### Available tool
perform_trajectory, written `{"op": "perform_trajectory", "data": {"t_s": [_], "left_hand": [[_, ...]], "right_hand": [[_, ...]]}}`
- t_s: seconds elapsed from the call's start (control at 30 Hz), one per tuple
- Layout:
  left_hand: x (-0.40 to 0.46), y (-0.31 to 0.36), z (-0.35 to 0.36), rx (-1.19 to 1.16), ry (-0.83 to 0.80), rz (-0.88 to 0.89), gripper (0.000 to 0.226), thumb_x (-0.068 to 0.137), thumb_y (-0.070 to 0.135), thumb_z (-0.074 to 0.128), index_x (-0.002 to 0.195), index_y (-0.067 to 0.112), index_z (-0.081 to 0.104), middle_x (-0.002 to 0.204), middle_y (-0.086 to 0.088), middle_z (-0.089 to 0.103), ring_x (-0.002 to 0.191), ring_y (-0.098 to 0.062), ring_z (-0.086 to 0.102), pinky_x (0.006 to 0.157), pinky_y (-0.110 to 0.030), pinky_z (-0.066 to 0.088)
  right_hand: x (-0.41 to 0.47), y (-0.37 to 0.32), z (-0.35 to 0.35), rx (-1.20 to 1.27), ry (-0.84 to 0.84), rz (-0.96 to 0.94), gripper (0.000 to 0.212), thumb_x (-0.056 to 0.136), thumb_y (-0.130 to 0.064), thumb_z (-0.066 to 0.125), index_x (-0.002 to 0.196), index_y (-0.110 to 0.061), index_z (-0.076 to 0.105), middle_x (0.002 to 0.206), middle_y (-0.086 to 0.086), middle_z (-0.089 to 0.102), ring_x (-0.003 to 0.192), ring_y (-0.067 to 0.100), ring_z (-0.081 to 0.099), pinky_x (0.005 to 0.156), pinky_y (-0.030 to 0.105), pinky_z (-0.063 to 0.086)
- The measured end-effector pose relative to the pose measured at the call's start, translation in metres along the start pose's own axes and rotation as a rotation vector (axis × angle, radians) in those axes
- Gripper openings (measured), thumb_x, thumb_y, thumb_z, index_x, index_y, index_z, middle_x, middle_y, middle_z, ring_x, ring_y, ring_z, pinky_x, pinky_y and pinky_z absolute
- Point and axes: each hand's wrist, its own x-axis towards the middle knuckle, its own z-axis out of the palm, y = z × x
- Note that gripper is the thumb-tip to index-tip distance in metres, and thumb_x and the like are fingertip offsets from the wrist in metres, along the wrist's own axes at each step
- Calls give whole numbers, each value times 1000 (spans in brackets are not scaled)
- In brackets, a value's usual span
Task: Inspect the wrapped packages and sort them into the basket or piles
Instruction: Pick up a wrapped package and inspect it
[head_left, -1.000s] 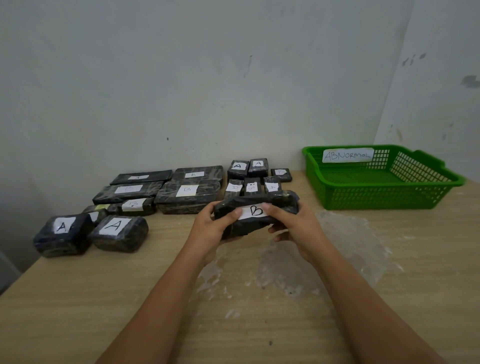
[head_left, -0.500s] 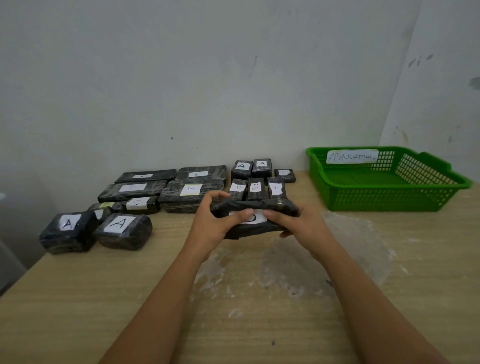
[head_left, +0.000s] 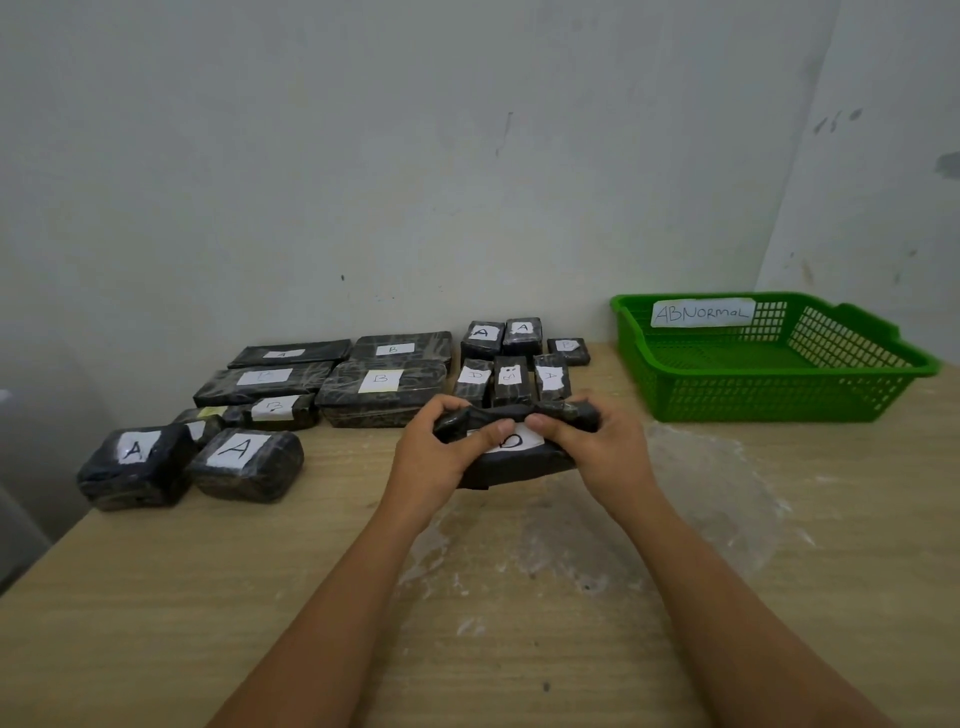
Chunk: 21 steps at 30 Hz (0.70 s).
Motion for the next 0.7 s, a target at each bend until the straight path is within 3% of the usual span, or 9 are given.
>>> {"op": "perform_trajectory", "data": {"t_s": [0.17,0.3,0.4,0.53,0.7], "left_hand": [[0,2,-5,-99,11,-2,49,63,41,92,99,19,67,107,-9,71,91,-33,74,62,-55,63],[-3,5,-6,-72,42,58,42,74,32,90,102,21,62,104,-3,68,93,-27,73,64,-53,64],[-3,7,-4,-110,23,49,46,76,26,90,107,23,57,112,-3,64,100,-26,71,69,-53,64],[-1,8,-8,-278,-46,-175,59,74,22,90,122,21,56,123,-5,64,103,-30,73,71,-45,64],[2,5,-10,-331,-84,-183,48,76,10,88,119,10,67,118,-14,72,95,-26,76,73,-39,63]], "right_hand": [[-3,-6,-2,61,-92,112,30,79,-36,85,97,-18,69,93,6,75,84,20,74,75,39,62],[-3,-11,-6,242,-235,333,43,78,-27,86,116,-18,68,106,6,76,86,20,77,68,37,62],[-1,-13,-9,298,-195,321,50,69,-26,87,113,-9,70,99,10,78,79,22,75,60,30,58],[2,-9,-14,333,-145,314,34,76,-18,85,106,-9,72,92,10,77,75,23,74,58,29,58],[1,-9,-13,308,-223,318,38,78,-23,85,111,-13,69,95,4,78,81,20,73,65,30,59]]}}
